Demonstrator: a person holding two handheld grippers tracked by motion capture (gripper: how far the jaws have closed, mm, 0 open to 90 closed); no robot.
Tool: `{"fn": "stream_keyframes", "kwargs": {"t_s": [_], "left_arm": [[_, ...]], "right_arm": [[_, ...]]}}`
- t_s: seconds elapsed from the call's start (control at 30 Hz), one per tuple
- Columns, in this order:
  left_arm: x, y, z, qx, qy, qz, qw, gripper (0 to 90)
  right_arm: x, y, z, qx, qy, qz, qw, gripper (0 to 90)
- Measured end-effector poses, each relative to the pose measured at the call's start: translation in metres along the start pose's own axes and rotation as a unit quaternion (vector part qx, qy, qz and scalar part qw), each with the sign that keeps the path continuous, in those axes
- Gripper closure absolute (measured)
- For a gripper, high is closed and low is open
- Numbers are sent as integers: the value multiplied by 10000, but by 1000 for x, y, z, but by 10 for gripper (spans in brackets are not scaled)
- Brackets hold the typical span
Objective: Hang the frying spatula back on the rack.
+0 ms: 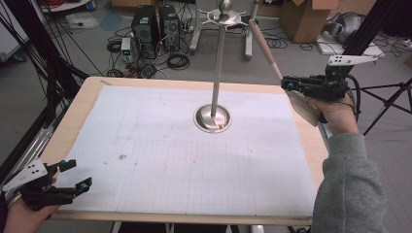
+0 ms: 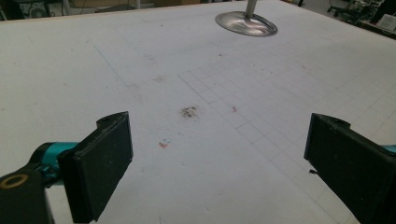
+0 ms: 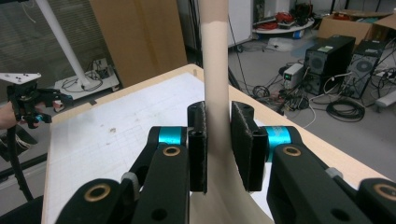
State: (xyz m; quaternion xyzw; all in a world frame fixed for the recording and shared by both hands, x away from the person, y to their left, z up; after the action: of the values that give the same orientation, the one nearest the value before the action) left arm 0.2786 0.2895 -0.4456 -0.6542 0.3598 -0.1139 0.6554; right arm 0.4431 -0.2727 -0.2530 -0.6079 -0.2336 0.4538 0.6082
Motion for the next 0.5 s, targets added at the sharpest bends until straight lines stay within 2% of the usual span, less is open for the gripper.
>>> {"fn": "stream_keyframes", "kwargs": {"t_s": [0.5], "left_arm": [[0,2,1,11,0,38,10000,82]], "right_arm": [[7,1,1,5,-36,39,10000,770]]}}
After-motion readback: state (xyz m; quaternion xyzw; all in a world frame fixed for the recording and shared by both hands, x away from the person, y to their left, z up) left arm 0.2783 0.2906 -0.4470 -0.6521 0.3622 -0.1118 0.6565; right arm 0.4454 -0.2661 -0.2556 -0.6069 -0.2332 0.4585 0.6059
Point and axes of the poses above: each handheld gripper's, and its own axes: x roughly forward along the jaws, y roughly out of its underside, z roughly to its left, the point moved 10 cm from there along x, roughly forward along the jaws, and after that the axes turned 2 degrees about -z, right-handed, at the moved point
